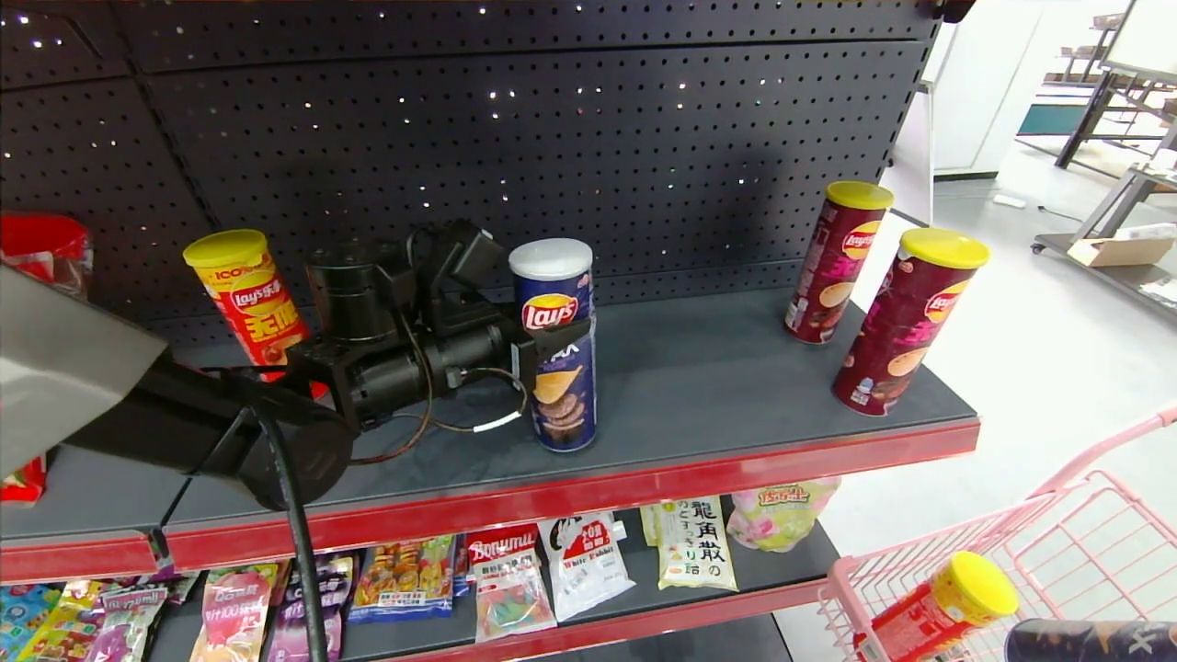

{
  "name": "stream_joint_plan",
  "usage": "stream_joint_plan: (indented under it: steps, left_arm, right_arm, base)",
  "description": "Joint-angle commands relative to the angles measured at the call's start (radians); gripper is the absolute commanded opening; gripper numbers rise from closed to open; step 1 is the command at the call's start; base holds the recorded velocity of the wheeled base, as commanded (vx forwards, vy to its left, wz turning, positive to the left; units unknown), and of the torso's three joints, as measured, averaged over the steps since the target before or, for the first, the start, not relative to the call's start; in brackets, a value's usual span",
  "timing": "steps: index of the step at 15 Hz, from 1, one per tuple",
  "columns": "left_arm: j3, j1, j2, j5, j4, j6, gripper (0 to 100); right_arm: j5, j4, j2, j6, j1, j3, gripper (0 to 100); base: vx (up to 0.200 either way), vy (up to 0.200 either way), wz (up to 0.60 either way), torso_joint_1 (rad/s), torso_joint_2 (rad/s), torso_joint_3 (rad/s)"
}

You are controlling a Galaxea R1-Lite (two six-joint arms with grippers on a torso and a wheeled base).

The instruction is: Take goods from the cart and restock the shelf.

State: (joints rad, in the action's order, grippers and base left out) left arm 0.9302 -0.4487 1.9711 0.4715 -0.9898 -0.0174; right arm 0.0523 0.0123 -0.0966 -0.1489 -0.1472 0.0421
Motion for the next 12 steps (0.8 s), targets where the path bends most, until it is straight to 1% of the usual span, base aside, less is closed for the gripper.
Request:
stream_joint_plan:
  steps: [1,3,6,12]
  left_arm:
    - [-0.002,-0.002,0.015,-0.002,-0.004,-0.004,0]
    - [0.027,-0.004,0.049,-0.001,-0.03,-0.002,0]
    - [0.035,-0.054,0.06,-0.019,-0.033,0.001,0]
    - [0.038,-0.056,0.074,-0.028,-0.036,-0.004,0]
  right_arm:
    - [0.0,0.0,-0.002,0.0,0.0,0.002,0]
    - [0.0,0.0,-0.002,0.0,0.0,0.001,0]
    - [0.001,0.0,-0.002,0.0,0.0,0.002,0]
    - [0.0,0.001,-0.002,0.0,0.0,0.002,0]
  base:
    - [0.0,0.0,0.0,0.0,0.0,0.0]
    - [0.0,0.0,0.0,0.0,0.0,0.0]
    - [0.0,0.0,0.0,0.0,0.0,0.0]
    - [0.0,0.0,0.0,0.0,0.0,0.0]
